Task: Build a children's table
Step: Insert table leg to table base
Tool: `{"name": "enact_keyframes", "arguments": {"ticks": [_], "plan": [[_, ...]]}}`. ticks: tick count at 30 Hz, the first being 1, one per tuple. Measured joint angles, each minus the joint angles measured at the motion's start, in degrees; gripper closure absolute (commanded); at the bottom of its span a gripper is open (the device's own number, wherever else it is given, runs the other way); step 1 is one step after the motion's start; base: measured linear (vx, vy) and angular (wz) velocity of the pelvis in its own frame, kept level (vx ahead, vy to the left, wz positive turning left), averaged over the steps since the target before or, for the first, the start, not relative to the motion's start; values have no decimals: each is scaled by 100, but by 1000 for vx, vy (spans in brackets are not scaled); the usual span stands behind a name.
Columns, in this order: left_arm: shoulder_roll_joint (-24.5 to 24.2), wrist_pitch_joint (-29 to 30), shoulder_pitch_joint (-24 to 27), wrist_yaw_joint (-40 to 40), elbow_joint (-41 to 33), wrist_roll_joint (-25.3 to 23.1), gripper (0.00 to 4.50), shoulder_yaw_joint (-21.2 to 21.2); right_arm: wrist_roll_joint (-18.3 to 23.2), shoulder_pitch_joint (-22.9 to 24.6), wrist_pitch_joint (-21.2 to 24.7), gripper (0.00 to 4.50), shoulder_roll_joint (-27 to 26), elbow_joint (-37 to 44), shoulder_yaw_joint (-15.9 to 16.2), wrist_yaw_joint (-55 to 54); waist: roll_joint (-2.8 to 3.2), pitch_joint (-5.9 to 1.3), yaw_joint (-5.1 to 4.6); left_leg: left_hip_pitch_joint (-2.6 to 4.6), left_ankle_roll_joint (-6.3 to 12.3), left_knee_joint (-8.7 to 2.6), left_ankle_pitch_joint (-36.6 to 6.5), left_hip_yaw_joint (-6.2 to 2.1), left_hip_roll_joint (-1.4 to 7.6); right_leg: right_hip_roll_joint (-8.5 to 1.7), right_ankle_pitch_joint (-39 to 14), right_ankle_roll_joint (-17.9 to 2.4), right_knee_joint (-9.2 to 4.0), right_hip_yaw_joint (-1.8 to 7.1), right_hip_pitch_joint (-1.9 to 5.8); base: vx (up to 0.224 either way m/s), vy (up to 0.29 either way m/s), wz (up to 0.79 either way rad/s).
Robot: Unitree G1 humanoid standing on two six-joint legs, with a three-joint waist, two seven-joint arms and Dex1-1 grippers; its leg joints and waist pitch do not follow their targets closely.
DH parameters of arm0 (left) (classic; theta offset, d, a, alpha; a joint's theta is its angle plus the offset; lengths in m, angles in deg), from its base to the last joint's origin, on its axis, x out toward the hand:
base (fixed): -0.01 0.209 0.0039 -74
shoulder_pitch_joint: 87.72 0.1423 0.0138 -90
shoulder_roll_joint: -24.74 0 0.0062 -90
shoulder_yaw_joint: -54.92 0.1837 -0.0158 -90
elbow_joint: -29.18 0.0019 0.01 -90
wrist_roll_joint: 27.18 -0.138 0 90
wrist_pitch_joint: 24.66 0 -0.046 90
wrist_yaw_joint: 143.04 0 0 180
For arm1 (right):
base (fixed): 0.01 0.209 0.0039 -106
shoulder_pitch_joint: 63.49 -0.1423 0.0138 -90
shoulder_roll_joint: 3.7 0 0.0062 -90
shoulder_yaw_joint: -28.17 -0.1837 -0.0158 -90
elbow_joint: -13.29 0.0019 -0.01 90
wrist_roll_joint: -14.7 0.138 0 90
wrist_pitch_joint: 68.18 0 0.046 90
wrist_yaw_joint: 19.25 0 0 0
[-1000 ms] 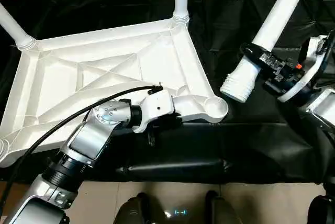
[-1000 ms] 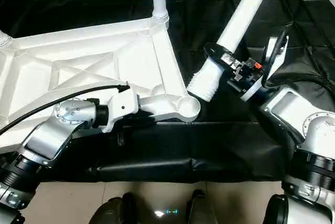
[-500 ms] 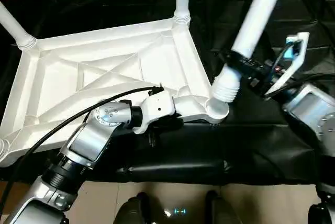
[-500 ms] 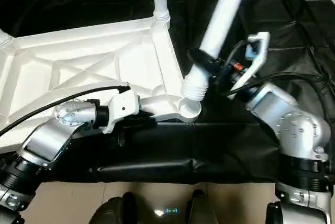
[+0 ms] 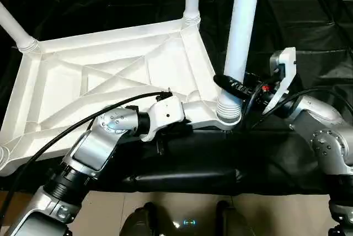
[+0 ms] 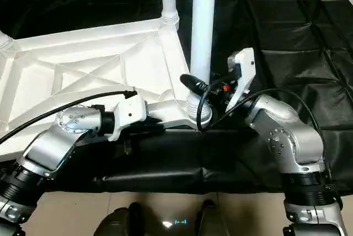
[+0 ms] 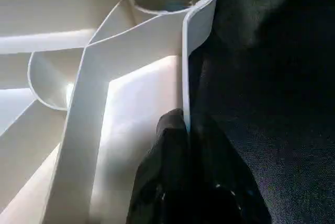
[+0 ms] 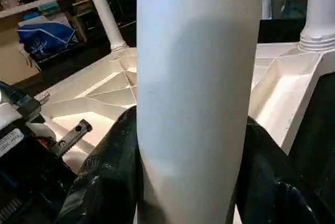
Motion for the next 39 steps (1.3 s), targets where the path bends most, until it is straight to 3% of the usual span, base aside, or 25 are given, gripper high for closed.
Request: {"name": "enact_keyframes", "arguments": {"ticks": [5,16,23,30,39], "plan": [[-5,13,5,2,-3,-2,450,1,-548,35,-612,264,33,-157,357,198,-1,0,-5,0,0,2,0,0,5,1,0,0,3,0,0,0,0,0],[-18,28,17,-24,-7,-40,450,1,-1068,40,-1358,264,12,-399,579,565,-10,-2,-17,5,0,12,0,-1,5,1,1,-1,5,0,6,0,0,0],[-28,47,17,-32,-6,-55,450,-3,-1422,135,-2079,264,-136,-574,725,649,-31,-7,-33,8,0,12,0,-3,6,1,1,-2,6,0,7,0,0,0],[-31,61,16,-32,-4,-55,450,-3,-1453,159,-2342,264,-232,-739,698,758,-31,-7,-38,11,-1,11,-1,-10,6,2,2,-4,6,0,9,0,0,0],[-34,52,9,-21,4,-56,450,0,-1140,155,-2108,264,-502,-915,407,791,-33,-8,-32,13,-2,7,-1,-15,9,3,2,-3,4,0,12,0,0,0]]}}
